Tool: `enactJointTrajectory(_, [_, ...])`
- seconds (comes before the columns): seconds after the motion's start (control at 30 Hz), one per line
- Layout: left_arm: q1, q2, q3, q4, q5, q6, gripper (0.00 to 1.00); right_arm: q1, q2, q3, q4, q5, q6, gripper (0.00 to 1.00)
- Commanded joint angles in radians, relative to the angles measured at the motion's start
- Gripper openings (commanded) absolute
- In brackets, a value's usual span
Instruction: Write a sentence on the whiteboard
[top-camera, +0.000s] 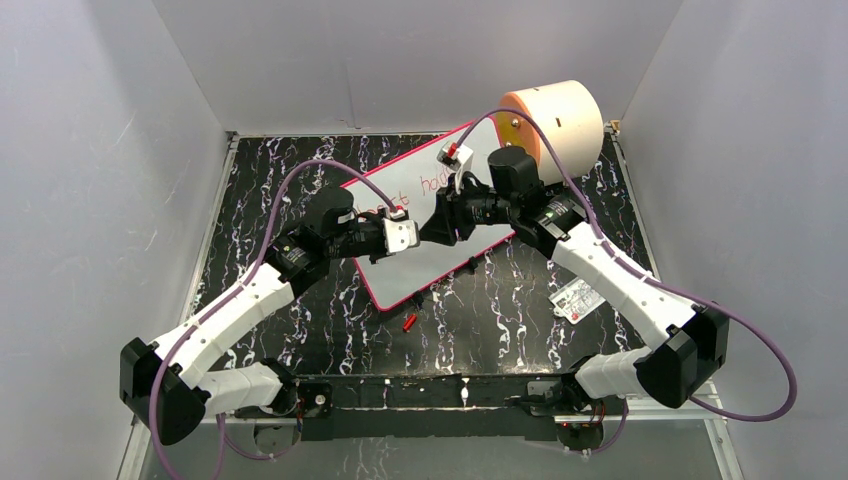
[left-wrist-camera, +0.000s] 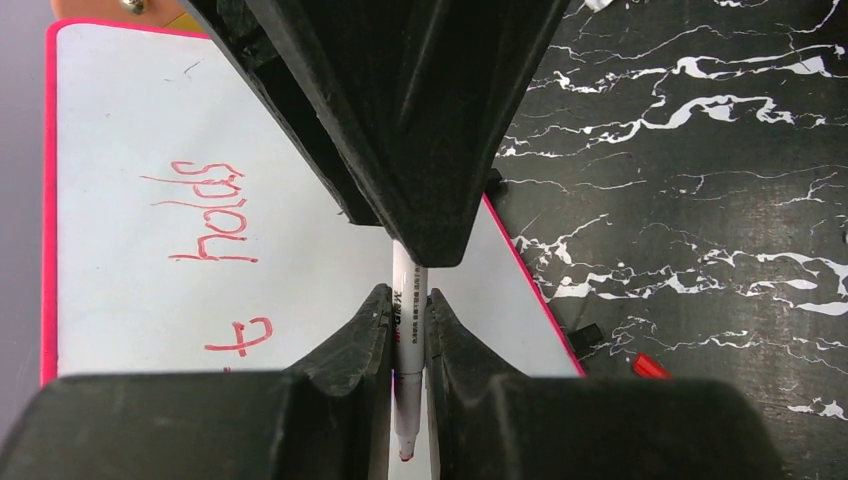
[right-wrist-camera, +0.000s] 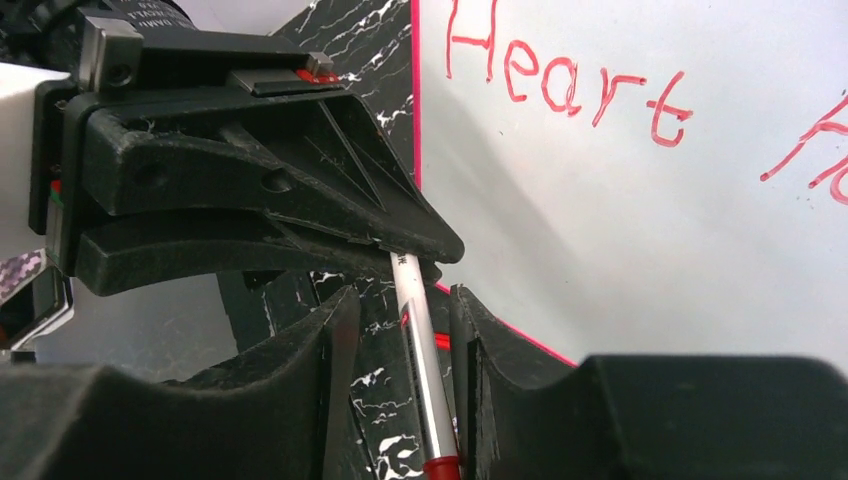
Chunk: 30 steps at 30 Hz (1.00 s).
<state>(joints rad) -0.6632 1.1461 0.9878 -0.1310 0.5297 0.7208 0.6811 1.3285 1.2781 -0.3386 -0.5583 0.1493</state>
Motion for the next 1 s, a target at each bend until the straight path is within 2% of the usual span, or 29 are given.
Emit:
enactJointTrajectory(0.0, [-0.002,-0.031,0.009,0.029,-0.022,-0.023,0.00,0.003,-0.025,-0.006,0.091,0.001,0.049,0.47])
enactJointTrajectory(0.2, [-0.002,-0.026,0.021,0.031,-0.045,-0.052,0.00,0.003,-0.019,-0.009,0.086,-0.002,0.054,0.46])
enactJointTrajectory(0.3, [-0.002,-0.026,0.021,0.036,-0.046,-0.062,0.00,0.003,-0.016,-0.013,0.090,-0.009,0.058,0.42])
enactJointTrajectory(0.83, [-0.001,-0.036,0.026,0.036,-0.043,-0.077,0.00,0.004,0.013,0.004,0.061,-0.006,0.049,0.38])
enactJointTrajectory(0.97, [-0.001,-0.035,0.029,0.031,-0.047,-0.079,0.00,0.003,0.017,0.007,0.051,-0.003,0.044,0.33])
